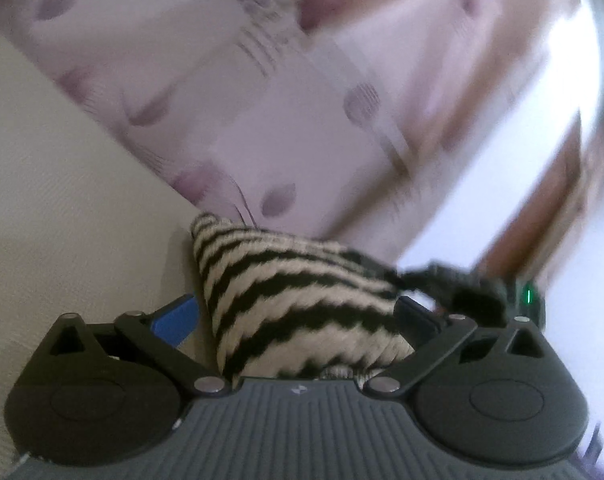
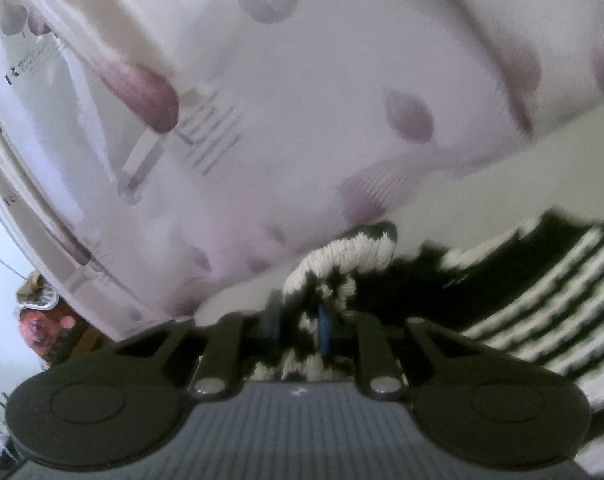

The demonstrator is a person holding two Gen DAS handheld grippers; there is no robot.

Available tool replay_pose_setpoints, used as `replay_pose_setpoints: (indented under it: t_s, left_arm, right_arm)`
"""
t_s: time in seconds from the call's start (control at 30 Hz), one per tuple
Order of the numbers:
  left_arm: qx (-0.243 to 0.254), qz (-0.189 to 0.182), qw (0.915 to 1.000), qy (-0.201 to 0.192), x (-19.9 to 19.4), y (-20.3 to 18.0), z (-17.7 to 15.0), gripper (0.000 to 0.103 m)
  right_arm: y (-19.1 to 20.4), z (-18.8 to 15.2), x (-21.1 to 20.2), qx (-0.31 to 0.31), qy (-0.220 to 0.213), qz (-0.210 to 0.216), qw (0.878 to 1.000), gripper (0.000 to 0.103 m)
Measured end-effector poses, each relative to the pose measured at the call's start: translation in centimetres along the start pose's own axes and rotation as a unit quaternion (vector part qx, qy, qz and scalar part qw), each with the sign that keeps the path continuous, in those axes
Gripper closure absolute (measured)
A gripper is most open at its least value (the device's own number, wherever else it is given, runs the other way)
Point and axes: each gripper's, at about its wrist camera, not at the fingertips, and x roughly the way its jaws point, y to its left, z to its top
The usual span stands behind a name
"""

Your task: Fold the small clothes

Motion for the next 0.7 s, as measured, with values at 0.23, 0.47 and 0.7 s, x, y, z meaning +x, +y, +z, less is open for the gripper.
replay_pose_setpoints:
  t_s: [0.23,0.47,0.7]
  left_arm:
    - [0.038,-0.004,0.999,0.024,1.1,-1.0,-0.9,0.001]
    - [0.037,0.005,0.9984,0.043,1.9,-0.7,-0.9,0.001]
    - [0.064,0.007,0.9965,0.053,2.4,-1.1,-1.3,0.001]
  right_arm:
    - [-3.3,3.0,-4.7,-0.041,-0.011,-0.056,0.998,0.089]
    - [-6.5,2.4,-6.4,-0.101,0.007,-0.125,0.987,0.089]
    - [-9.7,-0.4,-5.6,-0.104,0.037,-0.154,0.982,0.089]
